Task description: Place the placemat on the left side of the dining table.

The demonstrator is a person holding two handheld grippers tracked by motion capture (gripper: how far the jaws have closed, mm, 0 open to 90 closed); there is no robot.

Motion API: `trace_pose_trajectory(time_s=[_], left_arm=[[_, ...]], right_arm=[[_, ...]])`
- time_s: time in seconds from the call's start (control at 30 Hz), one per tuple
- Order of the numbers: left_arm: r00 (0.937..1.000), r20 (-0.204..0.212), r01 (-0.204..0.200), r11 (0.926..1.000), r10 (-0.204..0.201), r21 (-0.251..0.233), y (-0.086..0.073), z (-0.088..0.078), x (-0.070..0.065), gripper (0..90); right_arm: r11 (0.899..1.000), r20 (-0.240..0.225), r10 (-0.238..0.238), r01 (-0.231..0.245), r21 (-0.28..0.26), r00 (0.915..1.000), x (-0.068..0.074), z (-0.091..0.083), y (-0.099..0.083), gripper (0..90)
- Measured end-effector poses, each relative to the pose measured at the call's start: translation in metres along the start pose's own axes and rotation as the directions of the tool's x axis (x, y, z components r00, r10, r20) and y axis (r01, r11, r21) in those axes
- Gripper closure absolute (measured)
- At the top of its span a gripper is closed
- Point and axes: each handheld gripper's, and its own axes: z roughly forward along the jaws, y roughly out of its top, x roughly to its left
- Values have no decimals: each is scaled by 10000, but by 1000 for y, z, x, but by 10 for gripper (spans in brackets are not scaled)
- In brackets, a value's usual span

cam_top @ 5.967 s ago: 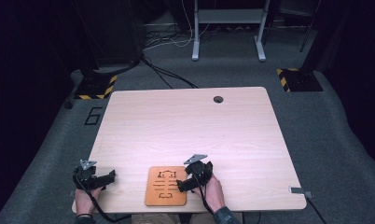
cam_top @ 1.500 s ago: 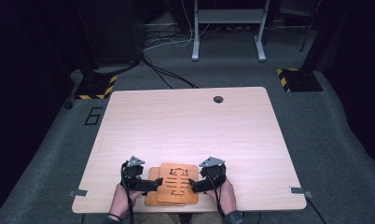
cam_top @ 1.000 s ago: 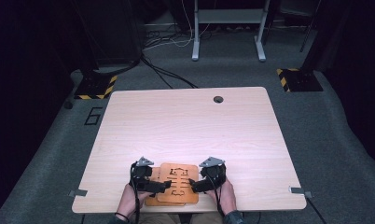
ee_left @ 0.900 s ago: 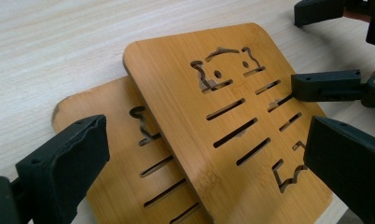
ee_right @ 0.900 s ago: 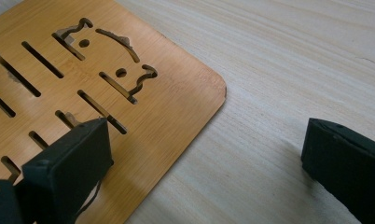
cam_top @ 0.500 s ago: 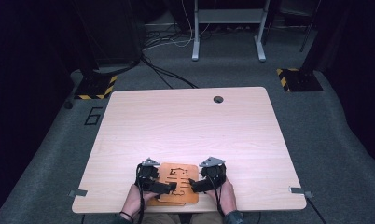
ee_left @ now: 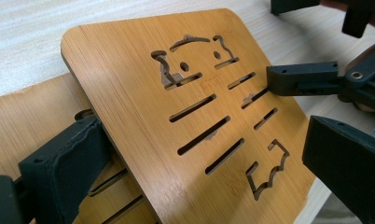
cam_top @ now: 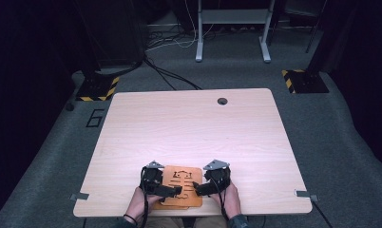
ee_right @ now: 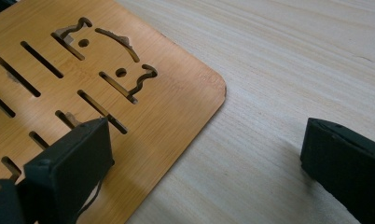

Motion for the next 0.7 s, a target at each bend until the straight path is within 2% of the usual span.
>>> trace_pose_trajectory(time_s=[0.23, 0.43, 0.7], left_arm=[[9996, 278, -12, 9996, 19, -281, 3, -8, -1, 44], [9975, 708, 108, 9989, -76, -453, 8, -14, -2, 66], [9966, 829, 32, 9984, 15, -561, 13, -19, -9, 63]], right_arm=[[9999, -68, 146, -146, -50, 9999, -3, -2, -1, 15], [9994, -86, 349, -350, -60, 9994, -5, -4, -2, 16], [9984, -96, 532, -534, -178, 9985, -8, -6, -4, 17]])
